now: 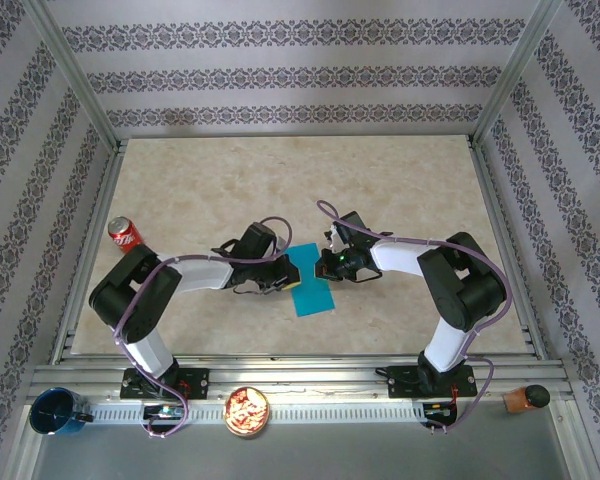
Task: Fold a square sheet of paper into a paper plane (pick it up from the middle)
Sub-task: First fold the square sheet of paper in half at the center of the table.
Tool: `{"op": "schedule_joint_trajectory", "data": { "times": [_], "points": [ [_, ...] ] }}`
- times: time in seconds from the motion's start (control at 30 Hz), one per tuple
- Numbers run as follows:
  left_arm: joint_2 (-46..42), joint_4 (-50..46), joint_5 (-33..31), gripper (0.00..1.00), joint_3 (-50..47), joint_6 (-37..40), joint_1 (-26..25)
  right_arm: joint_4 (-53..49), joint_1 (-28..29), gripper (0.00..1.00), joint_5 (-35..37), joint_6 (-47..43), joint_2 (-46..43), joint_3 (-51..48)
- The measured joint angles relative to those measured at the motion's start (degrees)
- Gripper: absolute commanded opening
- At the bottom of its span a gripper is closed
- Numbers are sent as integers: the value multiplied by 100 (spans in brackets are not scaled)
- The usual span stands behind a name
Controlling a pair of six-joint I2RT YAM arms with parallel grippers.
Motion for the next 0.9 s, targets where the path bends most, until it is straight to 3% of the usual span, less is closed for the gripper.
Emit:
{"op": "schedule_joint_trajectory", "data": {
  "times": [0.37, 0.63, 0.9],
  "points": [
    [105, 975, 15, 10, -675, -271, -151, 0, 0, 0, 4, 2, -11, -9],
    [-485, 332, -63, 12, -726, -103, -264, 7, 0, 0, 26, 20, -31, -31],
    [-592, 345, 15, 12, -664, -146, -748, 4, 0, 0, 28, 20, -31, -31]
  ]
}}
